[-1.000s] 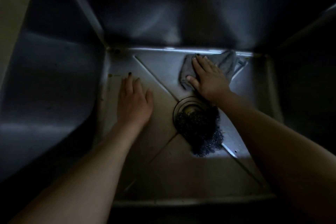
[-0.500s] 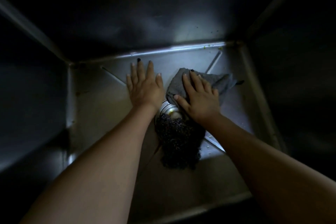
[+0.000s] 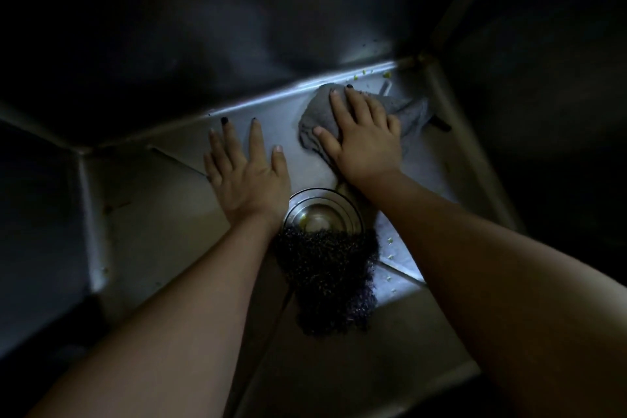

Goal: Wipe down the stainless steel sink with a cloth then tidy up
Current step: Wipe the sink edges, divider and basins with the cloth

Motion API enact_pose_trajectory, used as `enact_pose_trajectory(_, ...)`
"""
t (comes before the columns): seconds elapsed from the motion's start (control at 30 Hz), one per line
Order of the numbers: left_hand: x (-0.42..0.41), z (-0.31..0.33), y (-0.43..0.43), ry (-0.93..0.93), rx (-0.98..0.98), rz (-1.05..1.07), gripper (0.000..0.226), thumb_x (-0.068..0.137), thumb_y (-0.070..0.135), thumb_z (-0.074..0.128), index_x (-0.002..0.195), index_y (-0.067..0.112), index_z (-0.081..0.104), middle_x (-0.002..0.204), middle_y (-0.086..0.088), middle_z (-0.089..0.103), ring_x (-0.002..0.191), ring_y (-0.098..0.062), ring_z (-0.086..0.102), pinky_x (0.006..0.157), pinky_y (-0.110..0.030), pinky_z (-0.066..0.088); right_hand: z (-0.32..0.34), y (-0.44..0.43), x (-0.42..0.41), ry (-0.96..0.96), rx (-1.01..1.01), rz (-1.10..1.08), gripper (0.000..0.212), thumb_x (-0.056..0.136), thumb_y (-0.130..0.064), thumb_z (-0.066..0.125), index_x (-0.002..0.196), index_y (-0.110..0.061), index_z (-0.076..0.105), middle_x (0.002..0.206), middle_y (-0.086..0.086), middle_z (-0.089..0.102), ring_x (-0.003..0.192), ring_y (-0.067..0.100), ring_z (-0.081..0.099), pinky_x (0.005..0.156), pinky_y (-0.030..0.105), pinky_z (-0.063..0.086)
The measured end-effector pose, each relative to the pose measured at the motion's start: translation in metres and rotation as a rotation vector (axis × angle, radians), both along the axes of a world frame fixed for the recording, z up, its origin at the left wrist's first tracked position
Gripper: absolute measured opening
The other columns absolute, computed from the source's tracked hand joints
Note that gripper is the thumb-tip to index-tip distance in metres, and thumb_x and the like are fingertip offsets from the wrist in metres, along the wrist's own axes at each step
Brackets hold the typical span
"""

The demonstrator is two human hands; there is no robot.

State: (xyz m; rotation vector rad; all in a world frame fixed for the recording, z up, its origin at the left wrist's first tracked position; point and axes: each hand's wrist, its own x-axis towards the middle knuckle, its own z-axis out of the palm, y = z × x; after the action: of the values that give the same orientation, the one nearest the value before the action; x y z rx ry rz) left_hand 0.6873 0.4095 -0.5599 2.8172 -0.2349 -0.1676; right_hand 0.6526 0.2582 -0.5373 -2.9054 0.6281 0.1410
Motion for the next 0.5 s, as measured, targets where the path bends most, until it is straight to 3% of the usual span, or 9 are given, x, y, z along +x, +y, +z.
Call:
enact_pose_trajectory(0.2,0.000,0.000,0.000,-0.013,-0.029,-0.001,0.055,0.092,0.045,0.032,0.145,0.030,0.024,0.157,-0.007,0.007,0.144,-0.027,0.000,0.114,-0.041,-0.002,-0.001,0.024,-0.027,-0.003,0.055,-0.176,0.061,0.095,-0.053,0.029,0.149,-0.031,0.009,0.158,0.001,0.008,0.143,0.022,0.009,0.107,0.040,0.015)
enact_pose_trajectory(0.33,0.001,-0.005,0.002,-0.054,-0.017,-0.015,0.060,0.087,0.049,0.027,0.143,0.028,0.029,0.155,-0.011,0.014,0.143,-0.030,0.007,0.114,-0.043,0.002,0.000,0.036,-0.035,0.025,0.079,-0.119,0.061,0.094,-0.054,0.029,0.148,-0.035,0.007,0.158,0.003,0.005,0.143,0.024,0.007,0.106,0.042,0.012)
enact_pose_trajectory(0.5,0.001,-0.010,0.001,-0.119,-0.015,-0.032,0.058,0.087,0.045,0.031,0.140,0.021,0.037,0.150,-0.018,0.026,0.139,-0.038,0.019,0.111,-0.051,0.013,-0.007,0.014,-0.009,-0.043,0.012,-0.029,0.063,0.088,-0.056,0.024,0.147,-0.033,0.021,0.155,0.005,0.020,0.141,0.027,0.019,0.107,0.046,0.015)
